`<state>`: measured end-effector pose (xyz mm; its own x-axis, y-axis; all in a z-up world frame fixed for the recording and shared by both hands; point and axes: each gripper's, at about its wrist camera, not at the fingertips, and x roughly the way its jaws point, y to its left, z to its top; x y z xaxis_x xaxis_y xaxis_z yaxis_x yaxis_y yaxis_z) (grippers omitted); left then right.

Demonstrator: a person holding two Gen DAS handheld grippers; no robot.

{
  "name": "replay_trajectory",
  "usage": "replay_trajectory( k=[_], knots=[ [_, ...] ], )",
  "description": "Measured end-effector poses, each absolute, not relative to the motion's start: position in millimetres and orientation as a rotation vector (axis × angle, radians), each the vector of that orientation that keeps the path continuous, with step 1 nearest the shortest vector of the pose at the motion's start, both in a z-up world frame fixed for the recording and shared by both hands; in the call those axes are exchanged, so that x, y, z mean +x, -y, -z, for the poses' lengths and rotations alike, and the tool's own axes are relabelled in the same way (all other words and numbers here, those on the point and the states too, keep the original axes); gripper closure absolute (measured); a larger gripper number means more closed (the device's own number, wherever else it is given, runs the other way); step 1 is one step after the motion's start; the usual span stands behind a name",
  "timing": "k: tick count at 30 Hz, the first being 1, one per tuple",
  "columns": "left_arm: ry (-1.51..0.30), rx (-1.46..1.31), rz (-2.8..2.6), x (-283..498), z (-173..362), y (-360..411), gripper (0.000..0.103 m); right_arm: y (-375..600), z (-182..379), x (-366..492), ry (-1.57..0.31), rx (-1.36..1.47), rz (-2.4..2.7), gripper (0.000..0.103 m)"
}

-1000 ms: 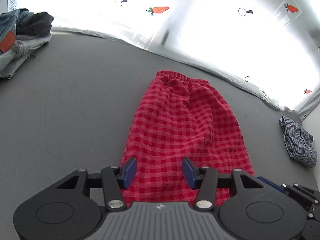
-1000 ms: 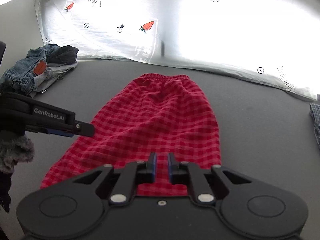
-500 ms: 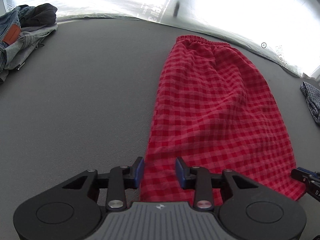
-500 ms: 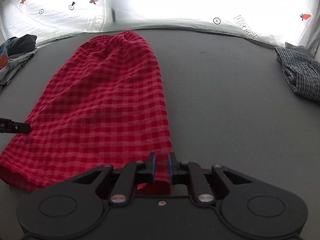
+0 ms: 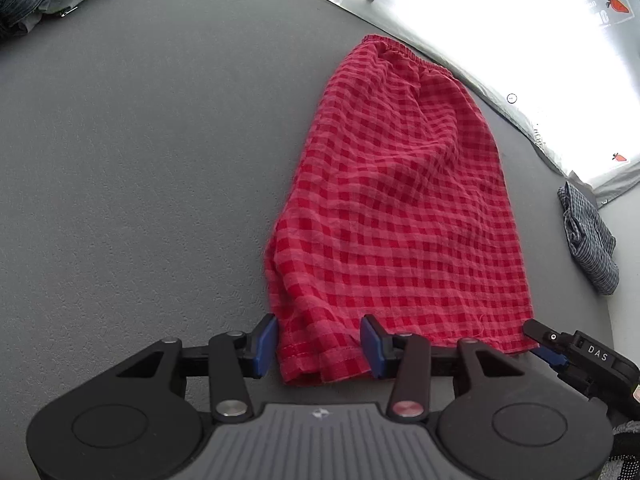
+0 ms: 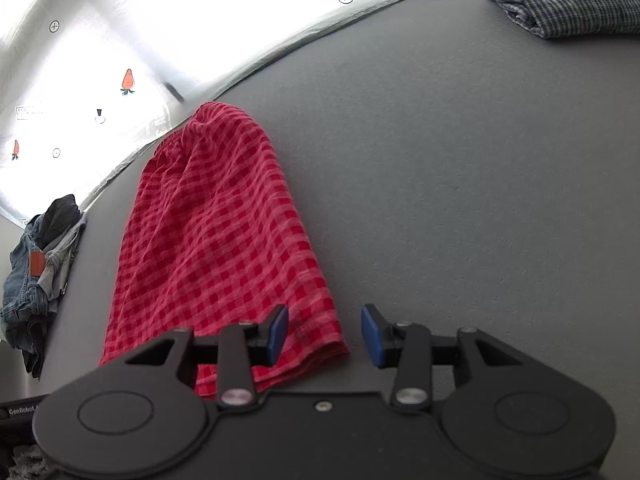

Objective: Fold clothes

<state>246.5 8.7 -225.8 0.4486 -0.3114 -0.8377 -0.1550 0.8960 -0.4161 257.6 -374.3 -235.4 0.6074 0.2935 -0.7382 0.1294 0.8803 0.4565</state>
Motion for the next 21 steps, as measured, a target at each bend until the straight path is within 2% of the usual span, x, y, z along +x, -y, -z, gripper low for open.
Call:
replay_trajectory(
  k=[9, 13, 15, 18, 21],
  knots=[
    [-1.162, -0.619, 0.102, 250, 232, -13, 0.058, 361, 233, 267, -0.961, 0.441, -0.193, 0.061],
    [-1.188, -0.635, 0.089, 252, 234, -14, 0.067, 360, 232, 269, -0.977, 0.418, -0.219, 0.061],
    [-1.192, -0.679, 0.074, 252, 236, -19, 0.068, 361, 233, 271, -0.983, 0.441, -0.231, 0.061],
    [-1.187, -0.735, 0.025, 253, 239, -30, 0.071, 363, 234, 275, -0.994, 0.453, -0.235, 0.067],
    [-1.183, -0.688, -0.006, 254, 235, -29, 0.071, 353, 231, 279, -1.006, 0.396, -0.247, 0.069]
  ],
)
